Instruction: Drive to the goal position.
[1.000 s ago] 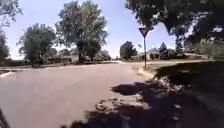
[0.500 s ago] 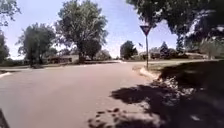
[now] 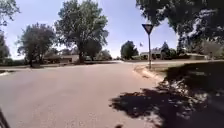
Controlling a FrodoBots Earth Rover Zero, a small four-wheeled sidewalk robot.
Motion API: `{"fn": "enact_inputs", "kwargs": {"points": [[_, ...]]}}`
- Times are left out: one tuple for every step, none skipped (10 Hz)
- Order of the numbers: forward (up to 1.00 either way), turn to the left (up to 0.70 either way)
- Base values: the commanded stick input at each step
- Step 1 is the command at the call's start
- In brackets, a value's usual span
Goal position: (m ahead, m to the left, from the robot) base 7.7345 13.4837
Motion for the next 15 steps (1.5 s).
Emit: {"fn": "enact_inputs", "kwargs": {"points": [[0.7, 0.0], [0.7, 0.0], [0.7, 0.0], [0.7, 0.0], [0.7, 0.0], [0.7, 0.0], [0.7, 0.0], [0.7, 0.0], [0.7, 0.0], [0.7, 0.0], [0.7, 0.0], [0.7, 0.0], [0.7, 0.0], [0.7, 0.0], [0.7, 0.0]]}}
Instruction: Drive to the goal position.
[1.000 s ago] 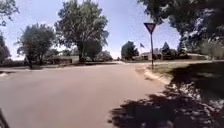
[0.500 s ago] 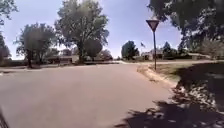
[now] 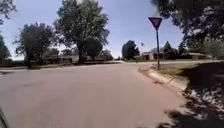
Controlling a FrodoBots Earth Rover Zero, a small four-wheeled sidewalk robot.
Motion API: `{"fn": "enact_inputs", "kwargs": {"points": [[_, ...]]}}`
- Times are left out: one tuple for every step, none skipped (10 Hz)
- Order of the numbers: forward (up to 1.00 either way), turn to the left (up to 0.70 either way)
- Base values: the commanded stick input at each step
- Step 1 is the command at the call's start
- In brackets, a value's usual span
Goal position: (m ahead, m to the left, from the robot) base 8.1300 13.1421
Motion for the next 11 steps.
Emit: {"fn": "enact_inputs", "kwargs": {"points": [[0.7, 0.0], [0.7, 0.0], [0.7, 0.0], [0.7, 0.0], [0.7, 0.0], [0.7, 0.0], [0.7, 0.0], [0.7, 0.0], [0.7, 0.0], [0.7, 0.0], [0.7, 0.0]]}}
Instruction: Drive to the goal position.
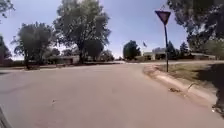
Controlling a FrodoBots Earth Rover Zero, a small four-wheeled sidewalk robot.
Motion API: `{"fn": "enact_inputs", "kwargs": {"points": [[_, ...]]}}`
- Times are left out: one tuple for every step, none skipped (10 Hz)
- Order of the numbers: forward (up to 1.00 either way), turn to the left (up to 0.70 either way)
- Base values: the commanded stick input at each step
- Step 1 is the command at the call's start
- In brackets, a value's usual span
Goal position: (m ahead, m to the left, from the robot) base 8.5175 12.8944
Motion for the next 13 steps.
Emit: {"fn": "enact_inputs", "kwargs": {"points": [[0.7, 0.12], [0.7, 0.28], [0.7, 0.34], [0.7, 0.35], [0.7, 0.35], [0.7, 0.26], [0.7, 0.0], [0.7, 0.0], [0.7, 0.0], [0.7, 0.0], [0.7, 0.01], [0.7, 0.23], [0.7, 0.34]]}}
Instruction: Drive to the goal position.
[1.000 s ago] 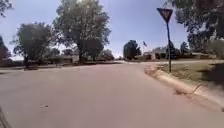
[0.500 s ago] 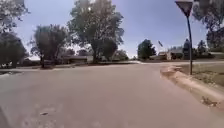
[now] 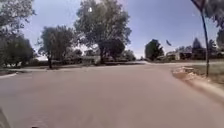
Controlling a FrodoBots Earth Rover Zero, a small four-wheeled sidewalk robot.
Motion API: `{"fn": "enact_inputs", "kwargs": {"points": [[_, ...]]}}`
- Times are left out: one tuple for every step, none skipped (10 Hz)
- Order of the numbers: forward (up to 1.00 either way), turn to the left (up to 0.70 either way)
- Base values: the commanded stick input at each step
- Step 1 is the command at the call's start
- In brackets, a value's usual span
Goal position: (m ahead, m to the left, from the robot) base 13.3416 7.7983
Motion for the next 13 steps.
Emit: {"fn": "enact_inputs", "kwargs": {"points": [[0.7, 0.35], [0.7, 0.35], [0.7, 0.35], [0.7, 0.35], [0.7, 0.35], [0.7, 0.35], [0.7, 0.35], [0.7, 0.35], [0.7, 0.32], [0.7, 0.07], [0.7, 0.0], [0.7, 0.0], [0.7, 0.0]]}}
